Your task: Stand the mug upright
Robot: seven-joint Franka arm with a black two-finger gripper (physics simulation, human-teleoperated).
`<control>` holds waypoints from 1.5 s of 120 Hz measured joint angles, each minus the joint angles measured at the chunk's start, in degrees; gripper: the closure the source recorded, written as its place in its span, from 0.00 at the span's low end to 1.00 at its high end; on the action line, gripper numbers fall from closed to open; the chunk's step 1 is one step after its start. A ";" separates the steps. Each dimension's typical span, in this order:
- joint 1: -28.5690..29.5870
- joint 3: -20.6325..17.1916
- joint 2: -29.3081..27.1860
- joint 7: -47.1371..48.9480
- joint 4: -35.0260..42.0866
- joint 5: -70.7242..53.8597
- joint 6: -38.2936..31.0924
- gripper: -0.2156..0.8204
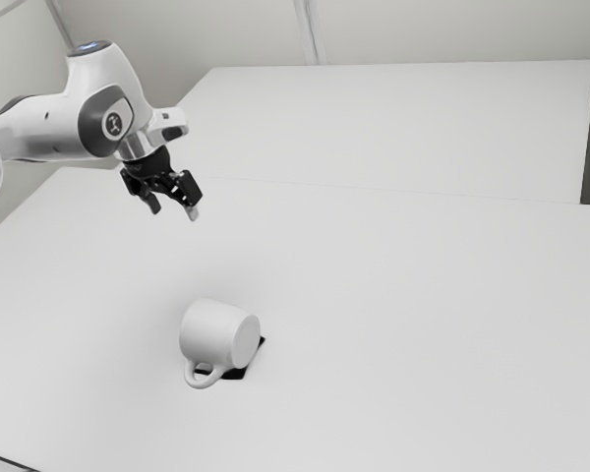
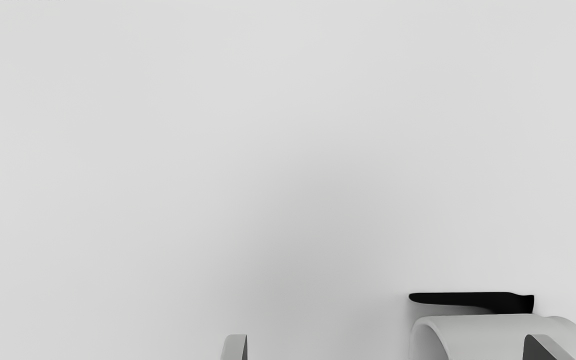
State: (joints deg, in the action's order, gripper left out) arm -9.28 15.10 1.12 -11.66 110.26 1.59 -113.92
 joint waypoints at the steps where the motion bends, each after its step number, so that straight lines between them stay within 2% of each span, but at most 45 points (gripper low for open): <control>1: -0.05 0.00 -0.10 -0.01 0.12 0.00 -0.02 0.21; 17: -1.10 0.05 -5.60 -0.26 6.78 0.36 -1.13 0.21; 25: 0.36 0.21 -6.89 -1.07 10.03 3.62 -1.83 0.21; 42: 3.74 0.31 -4.39 -5.41 14.24 14.33 -2.82 0.21; 90: 4.16 2.28 -0.86 -21.60 17.87 35.20 0.65 0.21; 140: 5.50 5.18 -1.73 -33.10 22.56 39.99 6.46 0.21; 180: 9.00 5.60 -2.60 -37.93 27.42 48.33 6.08 0.21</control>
State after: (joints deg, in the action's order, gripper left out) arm -0.28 20.70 -1.47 -49.59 137.68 49.93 -107.84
